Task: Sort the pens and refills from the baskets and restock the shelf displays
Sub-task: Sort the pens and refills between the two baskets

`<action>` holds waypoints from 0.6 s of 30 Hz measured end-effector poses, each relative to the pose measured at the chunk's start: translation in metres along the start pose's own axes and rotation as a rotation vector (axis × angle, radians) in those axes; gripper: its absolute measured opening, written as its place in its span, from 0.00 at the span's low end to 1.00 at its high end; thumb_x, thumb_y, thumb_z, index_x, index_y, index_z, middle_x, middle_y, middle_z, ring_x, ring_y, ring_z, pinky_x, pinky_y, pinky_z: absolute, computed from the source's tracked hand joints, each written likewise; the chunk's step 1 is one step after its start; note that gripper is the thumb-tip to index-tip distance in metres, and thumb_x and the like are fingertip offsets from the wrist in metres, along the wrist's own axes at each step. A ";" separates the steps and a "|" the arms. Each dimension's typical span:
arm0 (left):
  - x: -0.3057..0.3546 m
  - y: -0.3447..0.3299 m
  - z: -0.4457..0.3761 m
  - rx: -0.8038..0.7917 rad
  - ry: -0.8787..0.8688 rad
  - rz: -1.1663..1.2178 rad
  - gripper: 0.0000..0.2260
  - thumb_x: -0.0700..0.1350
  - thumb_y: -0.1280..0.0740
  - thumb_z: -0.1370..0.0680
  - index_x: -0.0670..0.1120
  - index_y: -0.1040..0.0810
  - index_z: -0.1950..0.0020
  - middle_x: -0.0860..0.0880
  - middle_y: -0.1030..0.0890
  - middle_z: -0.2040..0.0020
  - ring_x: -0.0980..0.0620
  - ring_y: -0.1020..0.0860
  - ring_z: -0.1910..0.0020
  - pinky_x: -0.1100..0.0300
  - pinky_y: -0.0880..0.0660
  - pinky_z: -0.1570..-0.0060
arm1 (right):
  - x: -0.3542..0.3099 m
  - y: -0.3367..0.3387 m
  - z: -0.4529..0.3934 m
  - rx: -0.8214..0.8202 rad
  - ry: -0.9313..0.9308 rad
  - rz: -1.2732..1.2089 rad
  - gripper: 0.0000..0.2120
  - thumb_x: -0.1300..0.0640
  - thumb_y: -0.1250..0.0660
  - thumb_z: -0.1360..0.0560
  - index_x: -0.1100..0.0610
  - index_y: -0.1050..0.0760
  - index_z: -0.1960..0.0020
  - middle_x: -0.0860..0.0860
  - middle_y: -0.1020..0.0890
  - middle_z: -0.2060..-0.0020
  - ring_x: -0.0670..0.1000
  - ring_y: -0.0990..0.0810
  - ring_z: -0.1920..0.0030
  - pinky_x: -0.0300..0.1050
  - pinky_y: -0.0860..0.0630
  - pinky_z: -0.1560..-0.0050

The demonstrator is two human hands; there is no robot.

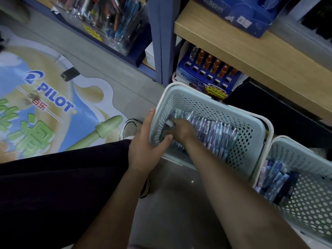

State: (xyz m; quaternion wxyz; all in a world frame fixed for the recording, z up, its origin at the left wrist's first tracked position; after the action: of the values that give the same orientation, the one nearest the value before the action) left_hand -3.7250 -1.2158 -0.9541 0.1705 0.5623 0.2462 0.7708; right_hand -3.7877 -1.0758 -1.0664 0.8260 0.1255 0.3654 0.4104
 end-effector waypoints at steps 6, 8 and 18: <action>0.000 0.000 0.000 0.010 0.000 -0.009 0.37 0.63 0.30 0.27 0.71 0.48 0.24 0.60 0.28 0.29 0.54 0.24 0.36 0.53 0.22 0.45 | -0.002 0.000 -0.004 -0.001 -0.026 0.061 0.20 0.51 0.24 0.28 0.56 0.20 0.38 0.54 0.16 0.47 0.56 0.17 0.48 0.51 0.20 0.45; -0.001 -0.001 0.000 0.012 0.001 -0.002 0.37 0.64 0.31 0.27 0.70 0.47 0.24 0.62 0.29 0.31 0.55 0.25 0.36 0.55 0.24 0.46 | 0.006 0.003 -0.003 -0.045 -0.093 0.031 0.16 0.52 0.28 0.24 0.59 0.20 0.41 0.57 0.15 0.48 0.56 0.16 0.51 0.51 0.19 0.46; -0.006 -0.003 0.001 0.007 0.029 0.053 0.31 0.60 0.32 0.22 0.67 0.43 0.23 0.64 0.30 0.35 0.60 0.27 0.39 0.57 0.26 0.45 | 0.036 0.034 0.013 -0.068 -0.249 -0.053 0.18 0.46 0.40 0.18 0.61 0.23 0.50 0.54 0.16 0.68 0.43 0.30 0.86 0.40 0.32 0.73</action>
State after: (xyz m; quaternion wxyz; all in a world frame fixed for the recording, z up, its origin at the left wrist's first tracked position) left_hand -3.7223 -1.2164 -0.9597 0.1448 0.5580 0.2363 0.7822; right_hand -3.7843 -1.0253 -1.0581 0.8793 0.1378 0.2491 0.3818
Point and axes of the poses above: each hand's wrist, its own z-axis away from the middle knuckle, its own y-axis out of the back of the hand, x = y × z, the point moved 9 cm from there along -z, towards the middle knuckle
